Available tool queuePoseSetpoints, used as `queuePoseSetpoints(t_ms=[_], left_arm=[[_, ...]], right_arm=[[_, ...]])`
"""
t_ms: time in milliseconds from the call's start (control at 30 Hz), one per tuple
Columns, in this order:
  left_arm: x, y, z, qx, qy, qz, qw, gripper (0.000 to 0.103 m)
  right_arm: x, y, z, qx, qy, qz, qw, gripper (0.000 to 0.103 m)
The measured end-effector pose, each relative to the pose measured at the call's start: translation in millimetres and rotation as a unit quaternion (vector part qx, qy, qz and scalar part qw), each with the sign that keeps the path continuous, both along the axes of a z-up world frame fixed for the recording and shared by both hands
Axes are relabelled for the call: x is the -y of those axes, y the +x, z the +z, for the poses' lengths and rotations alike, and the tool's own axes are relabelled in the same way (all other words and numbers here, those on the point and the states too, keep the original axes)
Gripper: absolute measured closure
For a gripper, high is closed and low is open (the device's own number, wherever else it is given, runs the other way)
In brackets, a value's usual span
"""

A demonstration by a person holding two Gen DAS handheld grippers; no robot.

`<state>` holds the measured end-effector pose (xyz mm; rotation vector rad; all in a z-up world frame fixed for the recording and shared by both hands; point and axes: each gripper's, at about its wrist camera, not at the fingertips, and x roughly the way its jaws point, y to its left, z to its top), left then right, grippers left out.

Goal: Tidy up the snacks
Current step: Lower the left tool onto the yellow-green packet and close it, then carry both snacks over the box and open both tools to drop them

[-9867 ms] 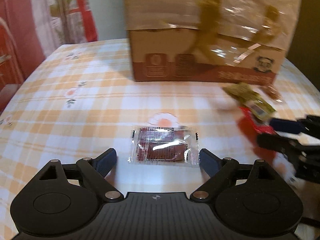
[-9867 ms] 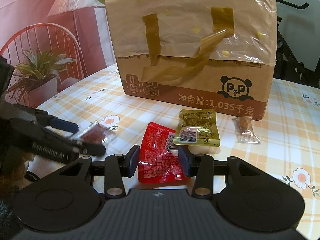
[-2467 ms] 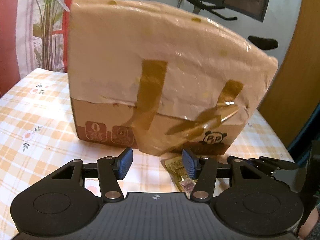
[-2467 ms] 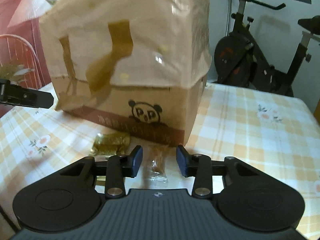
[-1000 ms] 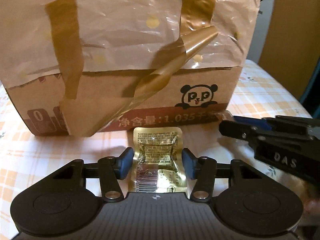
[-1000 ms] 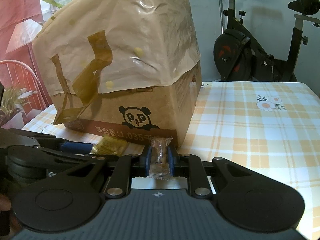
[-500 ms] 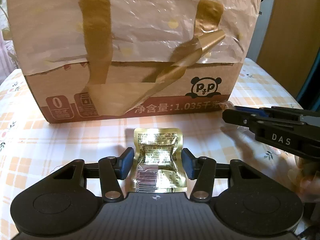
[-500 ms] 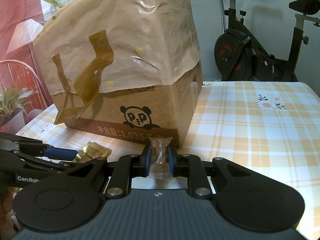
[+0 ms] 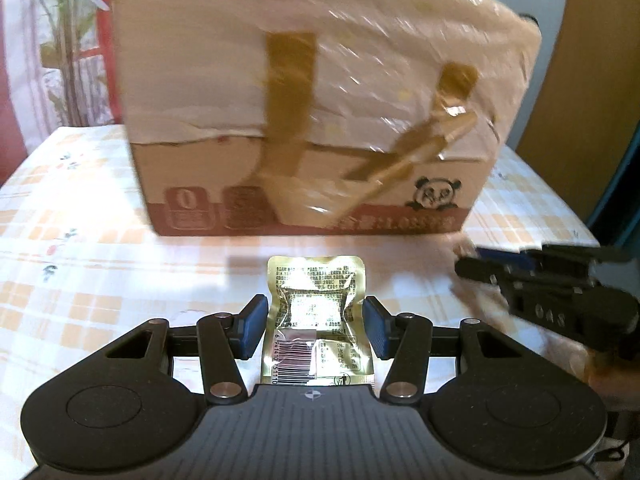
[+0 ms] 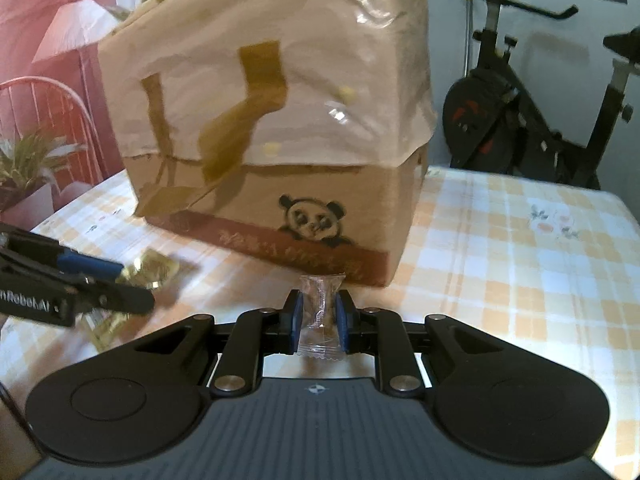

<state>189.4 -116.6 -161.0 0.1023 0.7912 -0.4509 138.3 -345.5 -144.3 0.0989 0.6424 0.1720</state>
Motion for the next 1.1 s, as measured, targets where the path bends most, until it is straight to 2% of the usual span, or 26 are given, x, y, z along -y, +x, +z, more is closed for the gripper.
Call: queuePoseSetpoints(t_ms=[167,333,467,567,767,900,1100], left_arm=[[-28.7,-8.2,15.0,0.02,-0.013,0.011,0.9997,0.049],[-51.5,-15.2,47.1,0.075,-0.028,0.008,0.9967,0.048],[-62.6,-10.7,86.1,0.127,-0.047,-0.001,0.9908,0.048],[-67.4,-1.0,117.1,0.156,-0.061,-0.002,0.9859,0.048],[-49.1,28.1,163.5,0.218,-0.067,-0.01,0.9737,0.047],[-28.7,64.6,176.3,0.212,-0.069,-0.021,0.9747,0.047],[-14.4,122.5,167.2,0.165,-0.077,-0.01,0.9832,0.047]], right_arm=[[-21.3,-12.2,11.6,0.003,0.006,0.016,1.0,0.084],[-47.4,-18.9,39.1,0.03,0.002,0.045,0.999,0.084],[-58.3,-15.5,76.0,0.071,0.006,0.056,0.996,0.084],[-59.5,-7.8,108.2,0.102,0.028,0.057,0.993,0.084],[-55.5,24.5,161.3,0.145,0.06,0.05,0.986,0.084],[-51.2,56.2,183.9,0.146,0.059,0.039,0.987,0.084],[-58.3,111.3,184.7,0.107,0.043,0.022,0.993,0.084]])
